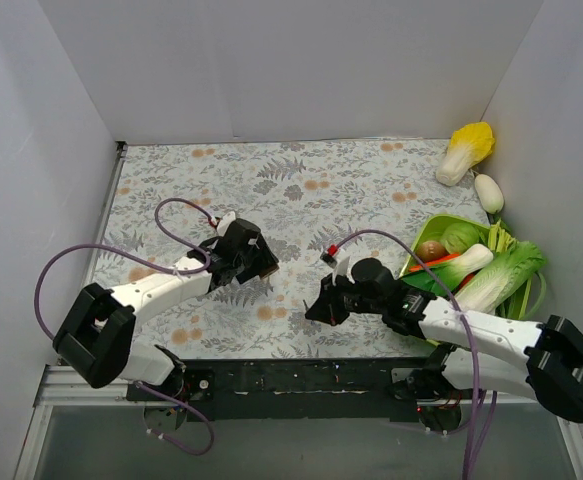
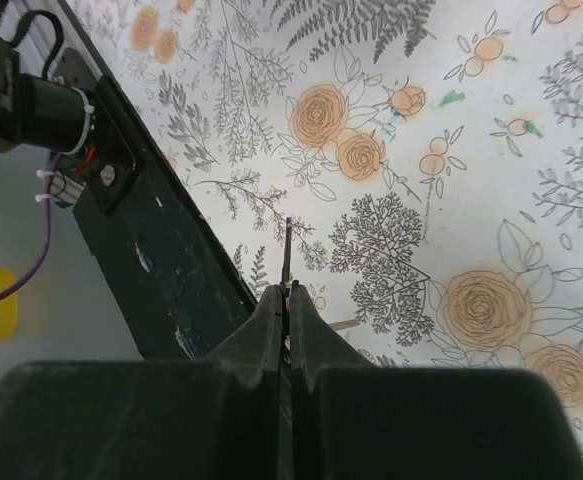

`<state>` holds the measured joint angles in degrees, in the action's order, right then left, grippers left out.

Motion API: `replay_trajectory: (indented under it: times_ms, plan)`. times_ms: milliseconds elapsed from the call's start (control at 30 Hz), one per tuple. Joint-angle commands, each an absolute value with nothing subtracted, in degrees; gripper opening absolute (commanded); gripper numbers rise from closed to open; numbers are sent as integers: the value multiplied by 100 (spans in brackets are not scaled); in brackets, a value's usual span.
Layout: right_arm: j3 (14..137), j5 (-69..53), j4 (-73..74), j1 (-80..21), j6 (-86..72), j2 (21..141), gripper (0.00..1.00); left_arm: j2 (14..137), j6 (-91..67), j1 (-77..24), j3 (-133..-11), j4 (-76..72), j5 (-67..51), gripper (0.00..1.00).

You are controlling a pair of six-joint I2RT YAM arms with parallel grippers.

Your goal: Unlock with the key

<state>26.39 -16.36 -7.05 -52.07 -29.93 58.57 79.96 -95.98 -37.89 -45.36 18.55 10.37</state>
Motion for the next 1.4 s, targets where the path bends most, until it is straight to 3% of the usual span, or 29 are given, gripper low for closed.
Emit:
replay_trajectory:
  times_ms: [0, 600, 1367]
  plan:
    - [3006, -748, -1606, -5712, -3207, 6449, 1, 7542, -10002, -3788, -4369, 1134, 731, 0]
    - [3849, -641, -2461, -5766, -3296, 8111, 1, 6504, -10310, -3797, -3665, 870, 562, 0]
    - [4403, -1379, -2452, -5687, -3349, 8833, 1, 6012, -10239, -3788, -3489, 1028, 677, 0]
